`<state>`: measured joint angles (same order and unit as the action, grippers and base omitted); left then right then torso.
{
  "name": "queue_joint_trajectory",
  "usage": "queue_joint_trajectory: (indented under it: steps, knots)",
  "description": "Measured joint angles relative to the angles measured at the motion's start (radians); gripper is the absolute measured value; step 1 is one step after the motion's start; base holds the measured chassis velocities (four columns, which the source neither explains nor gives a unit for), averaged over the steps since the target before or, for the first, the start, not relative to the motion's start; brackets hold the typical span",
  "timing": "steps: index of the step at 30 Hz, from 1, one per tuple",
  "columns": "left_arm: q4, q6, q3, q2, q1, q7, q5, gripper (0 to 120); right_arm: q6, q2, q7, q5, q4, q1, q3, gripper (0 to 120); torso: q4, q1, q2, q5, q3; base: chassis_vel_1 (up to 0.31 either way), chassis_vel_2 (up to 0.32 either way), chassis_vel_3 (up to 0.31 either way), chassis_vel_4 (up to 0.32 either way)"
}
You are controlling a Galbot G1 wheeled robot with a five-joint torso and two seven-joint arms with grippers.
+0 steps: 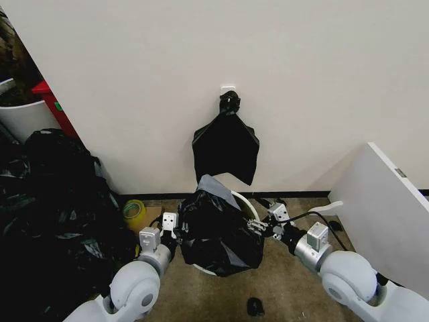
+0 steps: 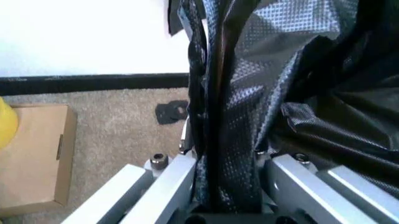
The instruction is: Place the garbage bag over the trash bin.
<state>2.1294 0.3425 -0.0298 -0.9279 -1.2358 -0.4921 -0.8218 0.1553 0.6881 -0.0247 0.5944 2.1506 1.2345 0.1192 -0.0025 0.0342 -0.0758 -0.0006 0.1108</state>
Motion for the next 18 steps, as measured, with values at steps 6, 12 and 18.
queue_joint_trajectory:
  steps: [6, 12, 18]
  knots:
    - [0.000, 0.001, 0.014, -0.002, 0.000, -0.004, 0.000, 0, 0.000, -0.001, 0.000, -0.005, 0.001, 0.000, -0.005, 29, 0.0000, 0.000, 0.000, 0.0000, 0.000, 0.000, 0.000, 0.000, 0.000]
    - [0.009, 0.002, 0.019, 0.000, -0.004, -0.006, -0.001, 0, 0.000, 0.001, 0.003, -0.009, 0.003, 0.004, -0.010, 8, 0.0000, 0.000, 0.000, 0.0001, 0.000, 0.000, 0.000, 0.000, 0.000]
    - [0.010, 0.002, 0.016, 0.003, -0.010, -0.006, 0.000, 0, -0.003, 0.012, -0.015, 0.011, 0.023, 0.025, 0.002, 0, 0.0000, 0.000, 0.000, 0.0000, 0.000, 0.000, 0.000, 0.000, 0.000]
